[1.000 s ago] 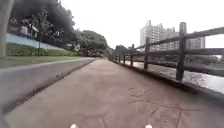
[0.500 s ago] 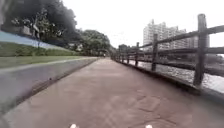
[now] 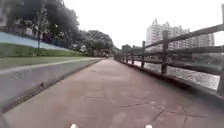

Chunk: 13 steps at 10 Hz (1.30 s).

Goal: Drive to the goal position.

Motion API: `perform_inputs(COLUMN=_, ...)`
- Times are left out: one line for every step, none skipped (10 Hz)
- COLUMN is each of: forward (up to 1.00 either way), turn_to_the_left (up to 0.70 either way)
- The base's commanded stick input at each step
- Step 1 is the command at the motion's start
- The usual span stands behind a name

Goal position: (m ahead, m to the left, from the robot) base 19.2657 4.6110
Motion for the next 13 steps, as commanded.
perform_inputs(forward=1.0, turn_to_the_left=0.0)
perform_inputs(forward=1.0, turn_to_the_left=0.0)
perform_inputs(forward=1.0, turn_to_the_left=0.0)
perform_inputs(forward=1.0, turn_to_the_left=0.0)
perform_inputs(forward=1.0, turn_to_the_left=0.0)
perform_inputs(forward=1.0, turn_to_the_left=0.0)
perform_inputs(forward=1.0, turn_to_the_left=0.0)
perform_inputs(forward=1.0, turn_to_the_left=-0.31)
perform_inputs(forward=1.0, turn_to_the_left=-0.4)
perform_inputs(forward=1.0, turn_to_the_left=-0.4)
perform_inputs(forward=1.0, turn_to_the_left=-0.4)
perform_inputs(forward=1.0, turn_to_the_left=-0.28)
perform_inputs(forward=1.0, turn_to_the_left=-0.14)
